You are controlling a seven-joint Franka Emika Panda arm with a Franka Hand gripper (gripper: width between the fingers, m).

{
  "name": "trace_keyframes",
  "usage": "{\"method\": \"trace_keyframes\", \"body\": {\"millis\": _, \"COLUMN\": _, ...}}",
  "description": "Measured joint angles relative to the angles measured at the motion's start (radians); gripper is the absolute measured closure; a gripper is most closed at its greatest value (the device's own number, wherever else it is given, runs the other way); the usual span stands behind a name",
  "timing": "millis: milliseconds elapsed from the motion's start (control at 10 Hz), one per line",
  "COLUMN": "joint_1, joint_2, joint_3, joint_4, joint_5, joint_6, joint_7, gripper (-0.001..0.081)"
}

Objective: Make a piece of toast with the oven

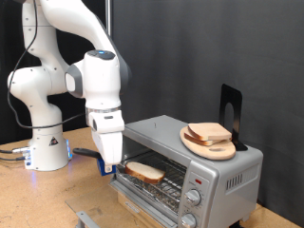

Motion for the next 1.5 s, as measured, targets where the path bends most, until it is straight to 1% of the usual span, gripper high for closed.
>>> {"method": "trace_keyframes", "body": {"millis": 500, "joint_1": -0.028, "joint_2": -0.025, "joint_3": -0.023, "joint_4": -0.027, "joint_5": 0.0, "joint_6": -0.006, "joint_7": -0.038, "gripper": 0.0417}}
{"method": "trace_keyframes", "body": {"millis": 900, "joint_1": -0.027, "joint_2": -0.03, "joint_3": -0.027, "joint_4": -0.029, "joint_5": 0.02, "joint_6": -0.006, "joint_7": -0.037, "gripper": 0.0417}}
{"method": "trace_keyframes", "body": {"millis": 1100, "joint_1": -0.02, "joint_2": -0.03, "joint_3": -0.011, "joint_4": -0.029, "joint_5": 0.043, "joint_6": -0.005, "joint_7": -0.023, "gripper": 0.0417}}
{"method": "trace_keyframes", "body": {"millis": 1500, "joint_1": 0.008, "joint_2": -0.024, "joint_3": 0.039, "joint_4": -0.03, "joint_5": 0.053, "joint_6": -0.005, "joint_7": 0.046, "gripper": 0.0417}}
